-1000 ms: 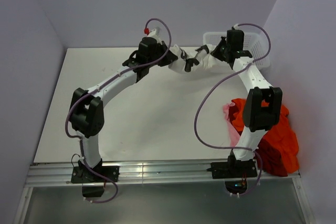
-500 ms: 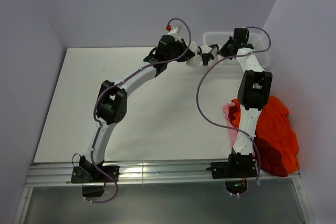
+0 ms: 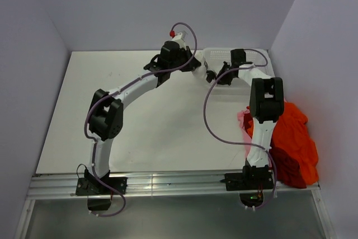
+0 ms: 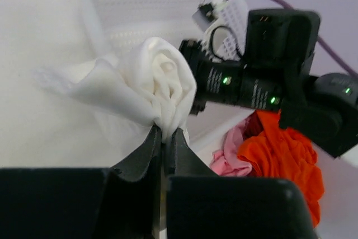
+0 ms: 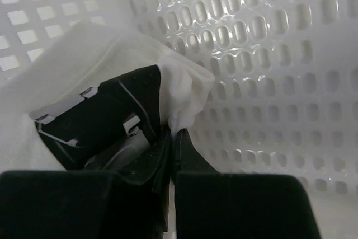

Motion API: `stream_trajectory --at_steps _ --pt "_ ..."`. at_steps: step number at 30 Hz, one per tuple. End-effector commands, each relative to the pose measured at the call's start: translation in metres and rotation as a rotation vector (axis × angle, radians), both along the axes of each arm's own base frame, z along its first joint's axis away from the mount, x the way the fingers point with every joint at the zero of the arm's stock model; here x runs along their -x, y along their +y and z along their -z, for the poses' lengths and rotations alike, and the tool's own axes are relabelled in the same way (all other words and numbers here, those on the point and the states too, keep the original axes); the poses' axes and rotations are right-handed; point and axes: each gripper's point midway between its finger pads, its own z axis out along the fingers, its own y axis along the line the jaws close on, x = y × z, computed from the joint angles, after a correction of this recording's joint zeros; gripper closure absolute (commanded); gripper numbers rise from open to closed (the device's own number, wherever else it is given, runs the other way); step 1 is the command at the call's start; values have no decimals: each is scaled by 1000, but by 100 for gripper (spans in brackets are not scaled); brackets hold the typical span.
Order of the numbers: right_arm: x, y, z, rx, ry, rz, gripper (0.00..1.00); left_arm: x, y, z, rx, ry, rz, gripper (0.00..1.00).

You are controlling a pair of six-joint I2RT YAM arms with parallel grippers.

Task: Roll the t-shirts
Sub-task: Place the rolled tshirt into the container

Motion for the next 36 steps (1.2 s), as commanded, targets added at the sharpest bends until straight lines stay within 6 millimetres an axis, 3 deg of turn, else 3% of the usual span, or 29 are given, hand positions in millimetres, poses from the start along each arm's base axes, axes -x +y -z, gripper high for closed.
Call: stream_trajectory --at_steps 1,2,3,4,8,12,16,20,27,33,36 --pt "25 63 -57 -62 -117 -155 100 8 33 -59 62 -42 -47 100" --pt "34 66 -54 -52 -104 -161 100 11 39 -58 72 -26 -34 100" --pt "39 69 -66 -54 -127 -166 100 15 49 -73 99 -41 -39 100" --pt "45 72 -68 -66 -128 -176 100 15 61 -60 82 -17 -57 100" --pt "52 58 -90 -14 -160 -161 100 29 74 -69 63 -32 -54 100" --pt "60 37 -117 -12 -204 -131 100 42 75 -77 77 -37 -19 100" --pt "65 13 -134 -5 -227 -92 100 40 68 -87 86 -35 13 100" --pt "68 -26 -148 26 -245 -13 100 30 52 -88 113 -25 56 100" --pt "74 -83 -142 56 -227 119 100 21 29 -20 99 98 79 100" --pt "95 -92 -113 81 -170 139 100 37 10 48 5 227 68 100" --pt "102 -96 -100 110 -137 140 100 41 12 62 -24 263 34 100"
